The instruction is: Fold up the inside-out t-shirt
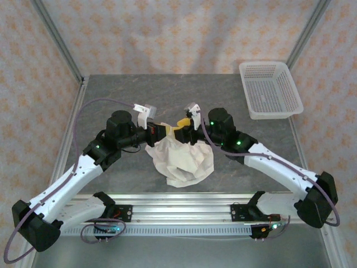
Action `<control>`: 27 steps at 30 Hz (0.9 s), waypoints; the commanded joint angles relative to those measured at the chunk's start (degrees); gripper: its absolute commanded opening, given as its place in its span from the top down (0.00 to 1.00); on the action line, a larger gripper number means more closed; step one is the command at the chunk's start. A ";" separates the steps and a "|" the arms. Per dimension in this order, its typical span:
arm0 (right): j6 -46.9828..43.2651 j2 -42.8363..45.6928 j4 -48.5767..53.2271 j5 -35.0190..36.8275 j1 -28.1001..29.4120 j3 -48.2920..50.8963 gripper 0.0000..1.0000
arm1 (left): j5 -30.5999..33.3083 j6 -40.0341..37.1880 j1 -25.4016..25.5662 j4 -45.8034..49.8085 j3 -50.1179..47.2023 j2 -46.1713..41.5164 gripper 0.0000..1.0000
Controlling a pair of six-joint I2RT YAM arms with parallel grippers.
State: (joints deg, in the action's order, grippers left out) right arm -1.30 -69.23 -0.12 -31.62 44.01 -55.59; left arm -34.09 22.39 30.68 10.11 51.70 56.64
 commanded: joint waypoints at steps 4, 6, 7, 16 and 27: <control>2.99 -4.19 -2.94 -6.92 -0.42 -0.83 0.61 | 0.34 -0.93 0.42 0.63 0.93 -1.36 1.00; 2.72 -4.98 -2.86 -5.72 -0.42 -0.92 0.63 | 0.34 -0.86 0.42 0.61 0.96 -1.36 1.00; 2.69 -5.31 -2.78 -4.23 -0.42 -0.92 0.64 | 0.34 -0.90 0.41 0.70 1.11 -1.36 1.00; 2.57 -5.87 -1.47 10.65 -0.42 1.06 0.79 | 0.59 -1.12 0.44 1.19 1.06 -1.71 1.00; -1.24 8.13 11.83 16.55 -2.96 -3.23 1.00 | 25.40 -6.84 0.09 17.88 5.52 -2.39 1.00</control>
State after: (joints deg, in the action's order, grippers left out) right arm -0.69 -66.43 7.11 -19.46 42.15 -55.53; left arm -17.67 18.90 30.76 22.72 54.59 55.46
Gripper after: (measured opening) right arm 0.042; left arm 0.041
